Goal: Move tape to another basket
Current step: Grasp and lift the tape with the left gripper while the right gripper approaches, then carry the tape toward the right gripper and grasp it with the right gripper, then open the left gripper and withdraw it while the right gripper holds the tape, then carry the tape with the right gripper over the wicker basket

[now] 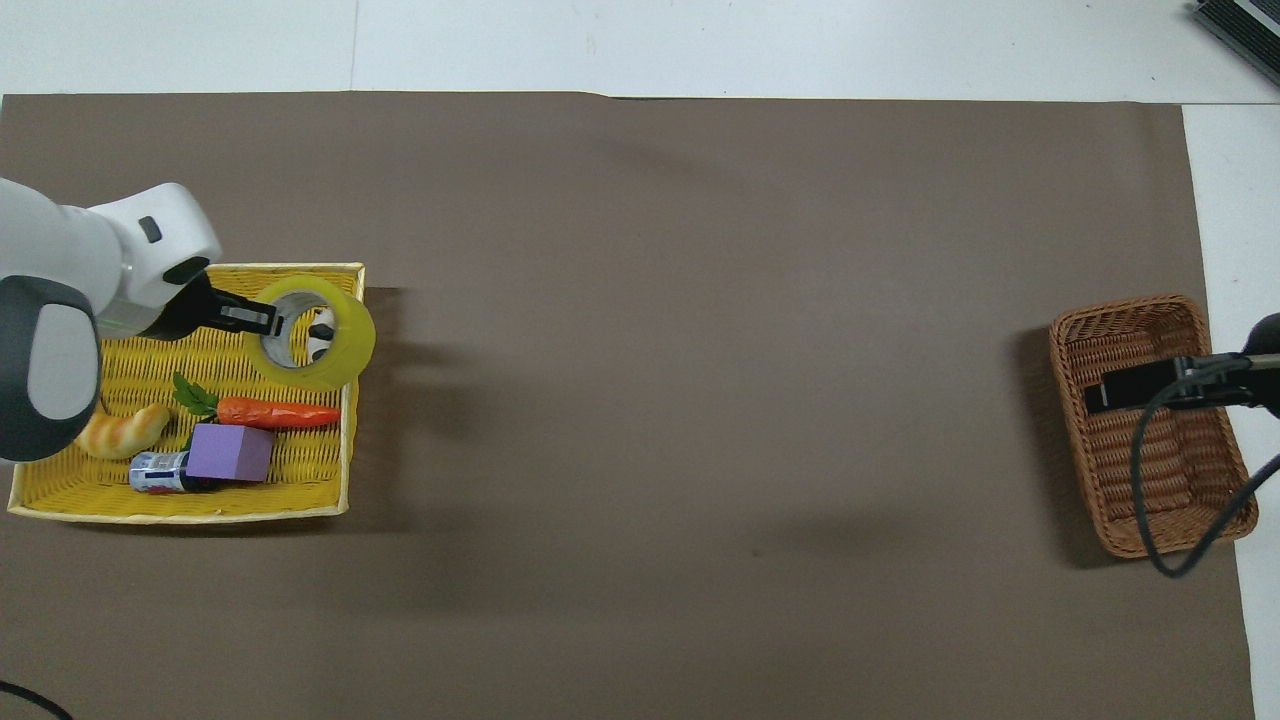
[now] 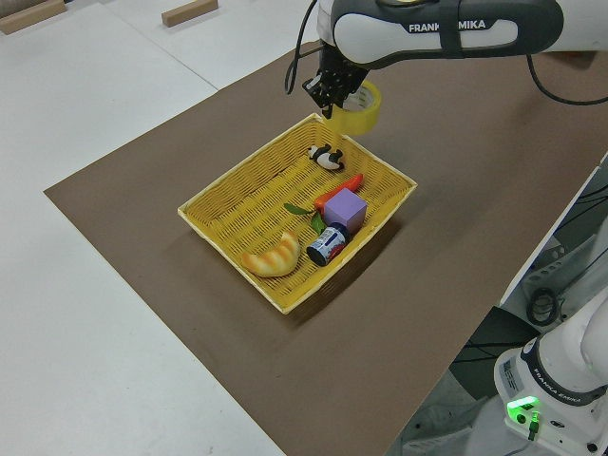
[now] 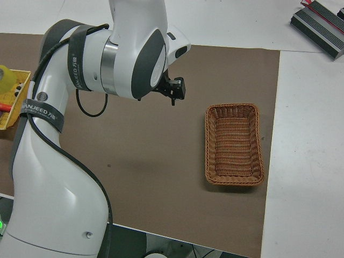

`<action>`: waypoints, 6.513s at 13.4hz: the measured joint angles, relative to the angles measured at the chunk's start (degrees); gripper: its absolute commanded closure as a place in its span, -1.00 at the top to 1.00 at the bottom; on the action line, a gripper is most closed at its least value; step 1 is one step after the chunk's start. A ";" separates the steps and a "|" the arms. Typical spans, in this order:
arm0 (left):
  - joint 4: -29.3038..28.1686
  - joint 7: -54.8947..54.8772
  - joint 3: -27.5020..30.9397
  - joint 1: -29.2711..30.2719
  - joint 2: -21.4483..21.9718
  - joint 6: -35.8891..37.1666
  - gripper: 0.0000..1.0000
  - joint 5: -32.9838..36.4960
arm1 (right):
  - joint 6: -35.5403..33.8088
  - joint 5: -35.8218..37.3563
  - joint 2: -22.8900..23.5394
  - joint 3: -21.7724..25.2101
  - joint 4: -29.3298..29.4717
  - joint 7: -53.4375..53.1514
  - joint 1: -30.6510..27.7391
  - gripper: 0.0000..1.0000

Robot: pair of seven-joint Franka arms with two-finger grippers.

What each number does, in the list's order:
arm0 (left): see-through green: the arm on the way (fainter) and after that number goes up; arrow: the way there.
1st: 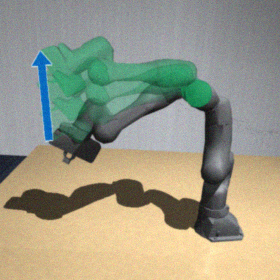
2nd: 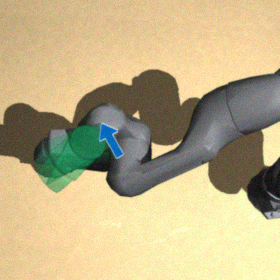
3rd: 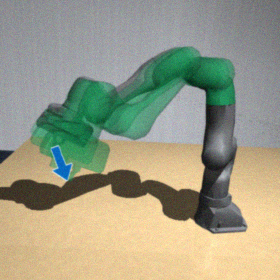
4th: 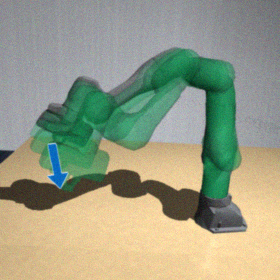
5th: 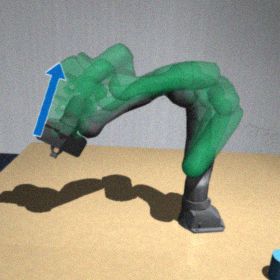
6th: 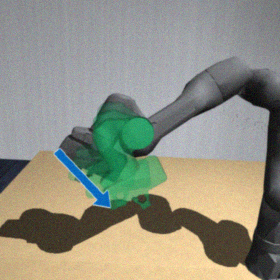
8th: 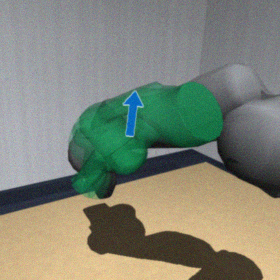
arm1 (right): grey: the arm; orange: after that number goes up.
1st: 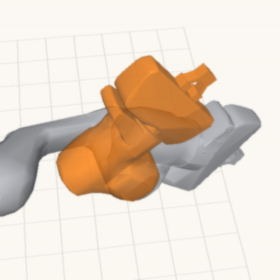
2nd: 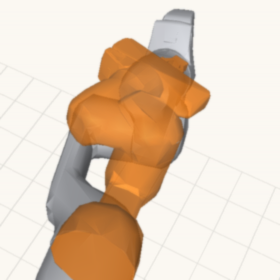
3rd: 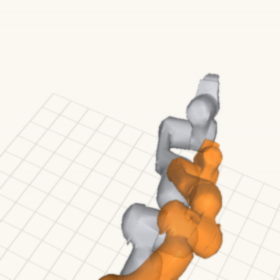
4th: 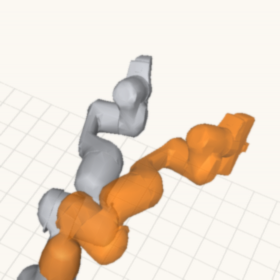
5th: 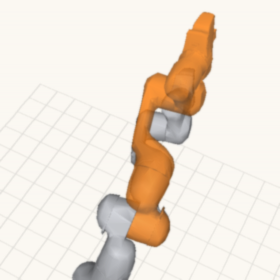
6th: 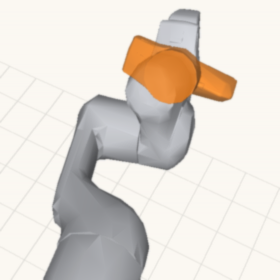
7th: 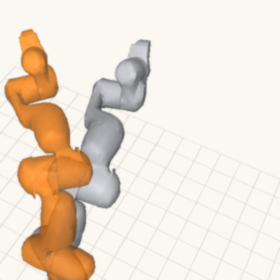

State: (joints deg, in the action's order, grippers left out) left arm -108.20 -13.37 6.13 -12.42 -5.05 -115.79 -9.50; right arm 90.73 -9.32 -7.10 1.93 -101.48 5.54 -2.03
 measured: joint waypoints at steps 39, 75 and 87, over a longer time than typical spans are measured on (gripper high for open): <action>-3.86 26.93 0.17 -24.62 0.33 -14.17 1.00 -18.76 | 61.54 -63.99 11.35 -1.64 -20.71 2.06 33.97 -1.00; 20.79 -1.08 1.99 5.53 5.90 21.52 1.00 7.66 | 11.22 -10.11 8.93 0.00 1.43 -15.03 5.87 -1.00; 20.81 -1.08 1.94 5.53 5.90 22.04 1.00 7.67 | -0.93 2.85 8.09 0.88 6.95 -14.80 -1.65 -1.00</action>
State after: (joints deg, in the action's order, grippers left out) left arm -87.40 -14.45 8.07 -6.89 0.85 -93.75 -1.84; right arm 89.80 -6.47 0.99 2.81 -94.54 -9.27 -3.68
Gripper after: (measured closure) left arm 0.000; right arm 1.000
